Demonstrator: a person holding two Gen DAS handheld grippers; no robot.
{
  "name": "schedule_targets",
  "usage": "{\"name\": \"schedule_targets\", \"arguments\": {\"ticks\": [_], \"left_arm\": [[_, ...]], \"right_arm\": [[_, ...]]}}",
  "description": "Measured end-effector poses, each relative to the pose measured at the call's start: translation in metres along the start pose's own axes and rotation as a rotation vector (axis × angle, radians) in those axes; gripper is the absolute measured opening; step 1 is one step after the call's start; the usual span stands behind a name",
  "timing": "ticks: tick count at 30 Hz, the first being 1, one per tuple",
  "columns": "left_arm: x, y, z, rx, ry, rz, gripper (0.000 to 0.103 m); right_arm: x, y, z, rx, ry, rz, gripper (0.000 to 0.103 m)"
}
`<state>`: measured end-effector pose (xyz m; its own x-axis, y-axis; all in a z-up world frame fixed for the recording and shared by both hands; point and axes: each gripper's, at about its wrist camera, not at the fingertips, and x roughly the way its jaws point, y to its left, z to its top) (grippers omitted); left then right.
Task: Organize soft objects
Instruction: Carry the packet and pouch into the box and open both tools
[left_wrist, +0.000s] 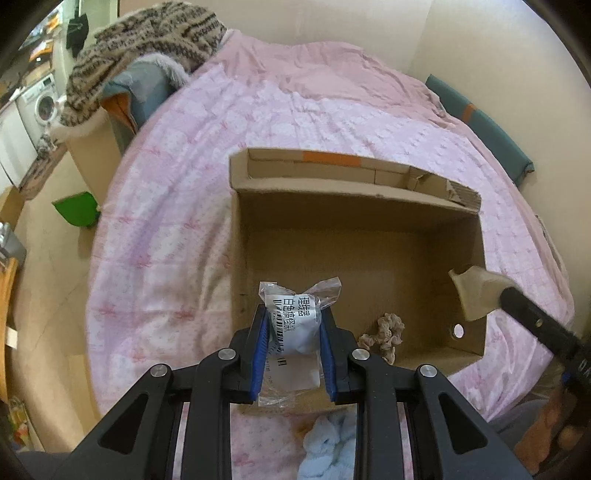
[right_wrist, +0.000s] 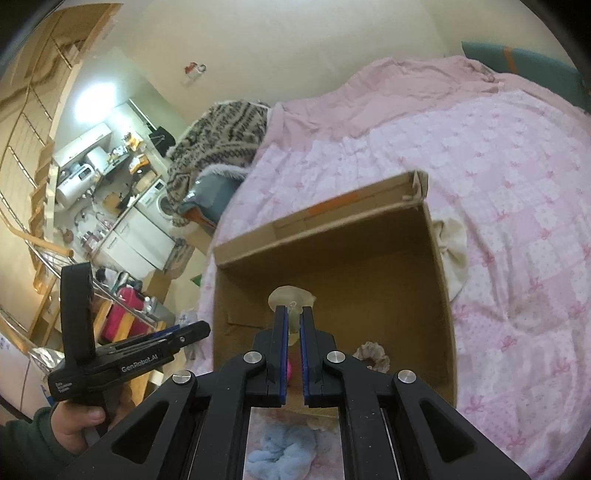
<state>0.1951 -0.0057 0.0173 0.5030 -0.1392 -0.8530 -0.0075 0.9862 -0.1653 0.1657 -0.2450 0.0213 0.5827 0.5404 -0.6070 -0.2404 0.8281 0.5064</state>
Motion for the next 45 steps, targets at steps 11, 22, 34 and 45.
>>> {"name": "schedule_targets", "arguments": {"ticks": [11,22,34,45], "left_arm": [[0.042,-0.011,-0.016,0.020,0.026,0.029,0.023],[0.051,-0.010,-0.025,0.024,-0.003,-0.008,0.023],[0.060,-0.006,-0.028,0.026,0.029,0.024,0.023],[0.054,-0.009,-0.029,0.036,0.000,0.018,0.028]], "right_arm": [[0.044,-0.034,-0.020,0.060,0.124,-0.109,0.007],[0.072,-0.046,-0.031,0.060,0.239,-0.227,0.008],[0.080,-0.038,-0.034,0.019,0.268,-0.246,0.008],[0.080,-0.035,-0.033,0.004,0.265,-0.247,0.009]]}}
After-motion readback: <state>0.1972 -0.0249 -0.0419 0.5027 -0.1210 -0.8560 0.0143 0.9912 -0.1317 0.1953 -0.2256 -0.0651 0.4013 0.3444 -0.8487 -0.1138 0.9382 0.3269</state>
